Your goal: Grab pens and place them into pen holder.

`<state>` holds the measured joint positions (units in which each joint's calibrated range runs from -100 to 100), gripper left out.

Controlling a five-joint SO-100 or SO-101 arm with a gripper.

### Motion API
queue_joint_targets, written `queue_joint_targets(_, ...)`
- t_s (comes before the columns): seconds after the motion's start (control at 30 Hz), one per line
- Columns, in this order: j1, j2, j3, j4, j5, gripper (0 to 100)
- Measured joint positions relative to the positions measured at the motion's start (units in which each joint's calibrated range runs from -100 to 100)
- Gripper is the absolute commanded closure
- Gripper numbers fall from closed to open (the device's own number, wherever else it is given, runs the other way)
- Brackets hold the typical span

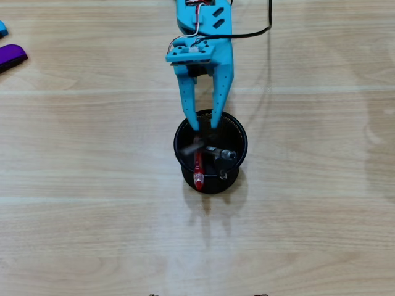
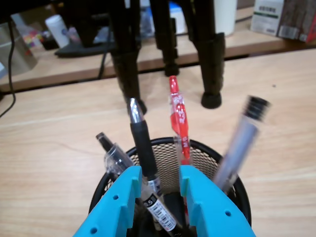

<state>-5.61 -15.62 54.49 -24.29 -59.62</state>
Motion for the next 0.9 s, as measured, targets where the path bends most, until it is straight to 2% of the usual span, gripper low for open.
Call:
queue_joint_targets(0.13,0.1,-0.5,0.0,0.0,0.8,93)
queue_joint_targets(0.23,-0.3,-4.0,-2.7,0.7,5.7,94)
queue_joint_targets(0.33,-2.5,-9.5,-6.9,8.8,12.7,94)
queue_joint_targets(0.4,-4.5,-13.8,-9.6,20.8,18.0,94)
queue_joint_targets(0.53,-5.8,-26.1,-13.5,55.1,28.5,94)
queue_joint_targets(0.67,1.4,-42.1,-8.1,87.3,37.0,94)
queue_joint_targets(0.8,9.2,-60.4,6.6,100.1,44.7,94)
queue_joint_targets(0.9,12.3,-74.1,17.4,104.7,46.3,96)
